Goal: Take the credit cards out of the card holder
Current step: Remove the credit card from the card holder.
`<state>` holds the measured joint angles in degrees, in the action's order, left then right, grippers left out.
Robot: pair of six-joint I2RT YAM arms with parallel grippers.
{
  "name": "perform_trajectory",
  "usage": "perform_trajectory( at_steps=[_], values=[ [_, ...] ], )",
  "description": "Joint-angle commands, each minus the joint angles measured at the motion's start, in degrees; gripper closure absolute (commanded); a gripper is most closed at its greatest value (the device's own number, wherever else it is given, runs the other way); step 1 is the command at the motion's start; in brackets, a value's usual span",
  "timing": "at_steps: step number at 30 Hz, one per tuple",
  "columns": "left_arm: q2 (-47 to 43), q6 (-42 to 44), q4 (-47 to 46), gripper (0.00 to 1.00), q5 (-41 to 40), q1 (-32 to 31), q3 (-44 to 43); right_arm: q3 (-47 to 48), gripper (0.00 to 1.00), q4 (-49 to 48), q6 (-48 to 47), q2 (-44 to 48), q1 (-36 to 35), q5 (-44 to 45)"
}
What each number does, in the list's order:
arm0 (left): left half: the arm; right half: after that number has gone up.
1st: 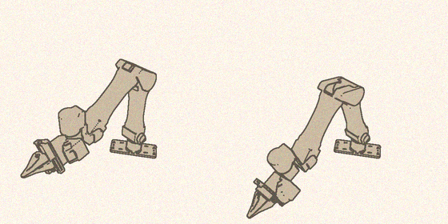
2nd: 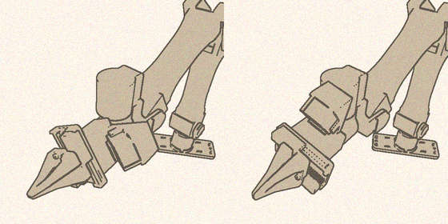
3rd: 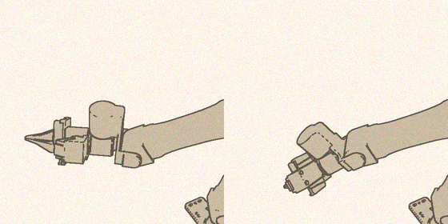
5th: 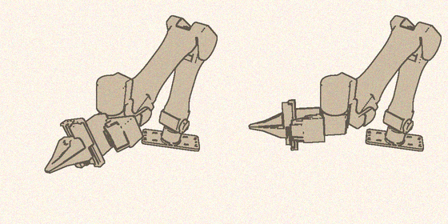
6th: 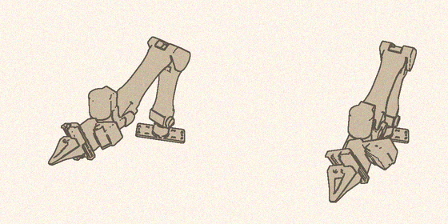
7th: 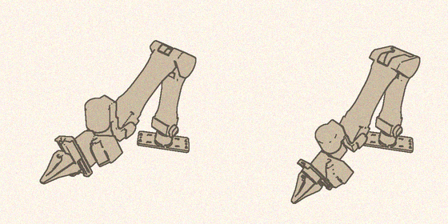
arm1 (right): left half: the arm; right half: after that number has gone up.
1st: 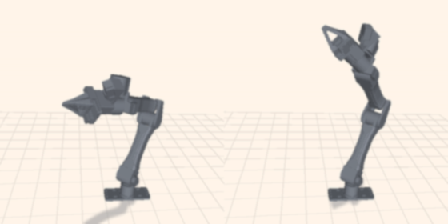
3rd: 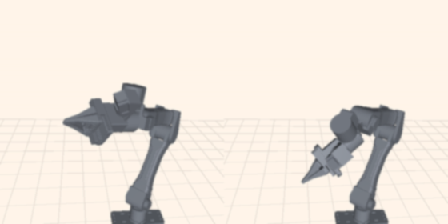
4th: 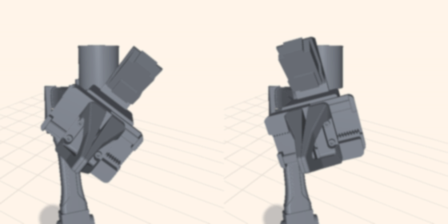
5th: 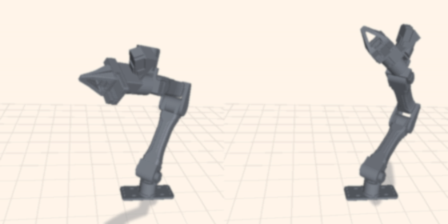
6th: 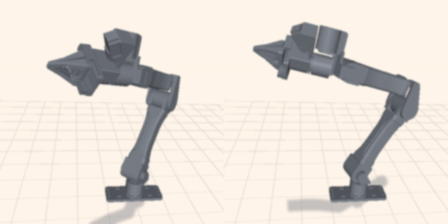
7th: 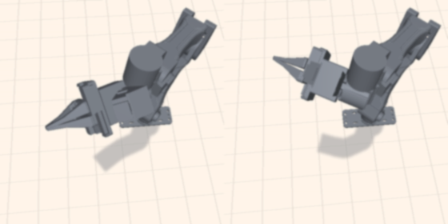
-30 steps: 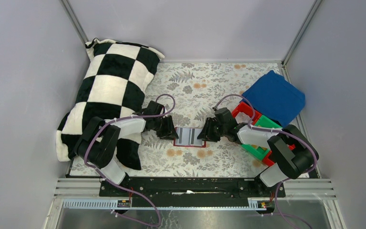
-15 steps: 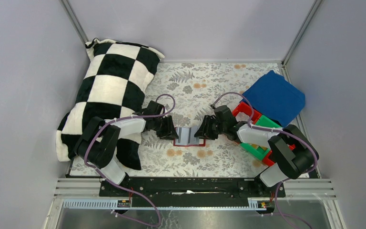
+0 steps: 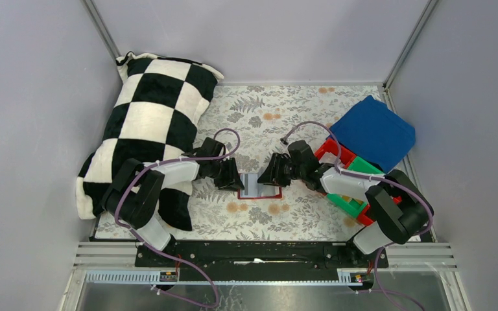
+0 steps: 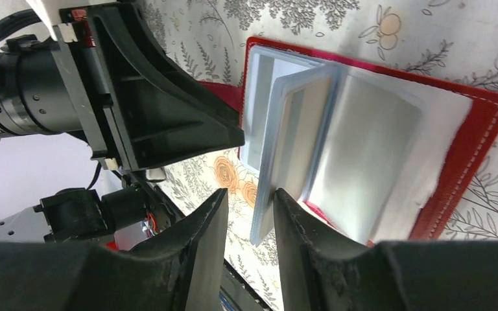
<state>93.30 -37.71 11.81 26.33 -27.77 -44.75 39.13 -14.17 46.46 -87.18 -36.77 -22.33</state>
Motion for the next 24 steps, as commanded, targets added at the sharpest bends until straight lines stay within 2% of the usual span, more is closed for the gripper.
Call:
perform_trajectory(
  at_steps=[1,13,19,24],
  values=[
    [-0.1,0.6,-2.1,0.62,1.0,-0.3,-0.6,2.8,0.61,-2.5,0.2,-1.0,-0.9,-1.7],
    [-5.7,2.9,5.8,0.62,-4.2,0.2,-4.9,4.1,0.61,-3.2,0.1,-3.7,-1.5,-2.4],
    [-8.0,2.7,6.9,0.61,-5.7,0.9,-5.4,6.1,0.61,-5.4,1.5,-6.2,-1.9,-3.7],
    [-8.6,2.7,7.7,0.61,-6.1,1.0,-5.8,6.8,0.50,-5.4,1.5,-7.6,-2.1,-4.3]
  ],
)
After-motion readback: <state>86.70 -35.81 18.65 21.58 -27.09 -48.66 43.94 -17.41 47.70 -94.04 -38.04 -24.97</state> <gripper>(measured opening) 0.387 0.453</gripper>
